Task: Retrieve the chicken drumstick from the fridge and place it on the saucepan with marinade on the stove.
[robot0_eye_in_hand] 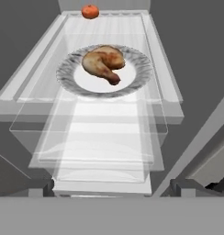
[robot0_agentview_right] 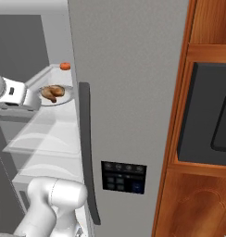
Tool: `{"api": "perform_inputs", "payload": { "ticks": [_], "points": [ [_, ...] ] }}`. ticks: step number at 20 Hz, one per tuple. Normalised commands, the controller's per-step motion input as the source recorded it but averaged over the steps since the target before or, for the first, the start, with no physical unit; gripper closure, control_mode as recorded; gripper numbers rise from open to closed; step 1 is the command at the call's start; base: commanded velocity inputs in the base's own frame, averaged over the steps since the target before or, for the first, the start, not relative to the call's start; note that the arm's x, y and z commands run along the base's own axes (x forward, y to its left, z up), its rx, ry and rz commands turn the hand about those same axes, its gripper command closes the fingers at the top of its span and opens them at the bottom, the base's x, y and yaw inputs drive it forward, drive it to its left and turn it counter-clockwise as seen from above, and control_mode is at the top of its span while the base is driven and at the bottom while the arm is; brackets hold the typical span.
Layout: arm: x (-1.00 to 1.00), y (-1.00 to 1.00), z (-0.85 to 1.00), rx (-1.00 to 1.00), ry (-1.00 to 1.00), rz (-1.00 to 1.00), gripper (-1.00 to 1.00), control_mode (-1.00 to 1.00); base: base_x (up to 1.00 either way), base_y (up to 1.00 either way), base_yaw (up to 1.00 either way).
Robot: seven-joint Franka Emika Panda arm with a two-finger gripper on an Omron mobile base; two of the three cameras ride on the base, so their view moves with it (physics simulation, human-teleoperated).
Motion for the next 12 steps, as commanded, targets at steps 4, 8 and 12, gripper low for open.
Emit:
{"api": "perform_inputs", "payload": {
  "ticks": [4,8,12],
  "points": [
    [0.24,0.0,0.0,0.0,0.0,0.0,-1.0,-1.0,0.0,0.0,0.0],
    [0.23,0.0,0.0,0.0,0.0,0.0,-1.0,-1.0,0.0,0.0,0.0],
    [0.24,0.0,0.0,0.0,0.0,0.0,-1.0,-1.0,0.0,0.0,0.0]
  ]
}}
